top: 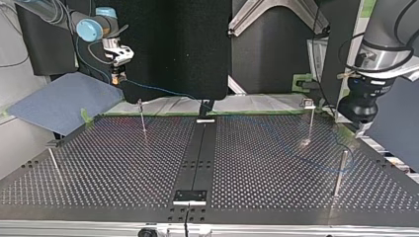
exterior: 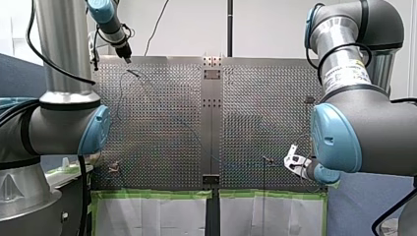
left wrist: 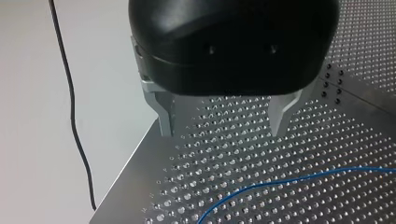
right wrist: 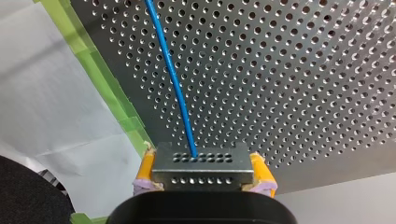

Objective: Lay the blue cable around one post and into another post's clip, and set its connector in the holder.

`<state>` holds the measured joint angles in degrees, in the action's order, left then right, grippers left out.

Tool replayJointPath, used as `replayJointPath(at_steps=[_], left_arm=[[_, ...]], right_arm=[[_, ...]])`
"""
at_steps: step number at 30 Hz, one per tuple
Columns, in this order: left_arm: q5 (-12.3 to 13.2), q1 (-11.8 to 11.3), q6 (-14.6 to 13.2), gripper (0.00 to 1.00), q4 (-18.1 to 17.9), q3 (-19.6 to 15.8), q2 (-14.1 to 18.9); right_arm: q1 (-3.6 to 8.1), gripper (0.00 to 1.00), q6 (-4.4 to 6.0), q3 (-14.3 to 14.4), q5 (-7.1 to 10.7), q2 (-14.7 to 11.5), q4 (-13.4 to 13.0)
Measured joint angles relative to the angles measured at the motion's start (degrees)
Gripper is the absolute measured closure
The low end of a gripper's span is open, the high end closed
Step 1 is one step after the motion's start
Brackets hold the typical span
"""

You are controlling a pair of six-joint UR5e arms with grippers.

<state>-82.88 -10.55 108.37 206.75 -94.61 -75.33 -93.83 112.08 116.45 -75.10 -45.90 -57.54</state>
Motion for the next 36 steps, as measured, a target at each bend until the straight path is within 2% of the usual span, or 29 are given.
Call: replayJointPath(at_steps=[4,12,19,27,36], left_arm=[[-0.48,0.01,-0.01,0.0,0.05,0.0,0.09],[-3.34,0.03,-0.03,0.0,0.07,-0.01,0.15],[-4.75,0.03,-0.05,0.0,1.0,-0.02,0.18],[-8.09,0.21,-0.42,0.0,2.85,-0.03,0.31],[-8.64,0.6,-0.32,0.0,3.06,-0.03,0.34]], right_arm=[[-0.06,1.0,0.0,0.01,-0.03,0.0,-0.02],[-0.27,1.0,0.0,0.0,-0.01,0.02,-0.06],[-0.41,1.0,0.0,-0.01,0.03,0.02,-0.06],[-0.44,1.0,0.0,0.02,0.03,0.0,-0.03],[-0.44,1.0,0.0,0.0,0.03,0.01,-0.02]])
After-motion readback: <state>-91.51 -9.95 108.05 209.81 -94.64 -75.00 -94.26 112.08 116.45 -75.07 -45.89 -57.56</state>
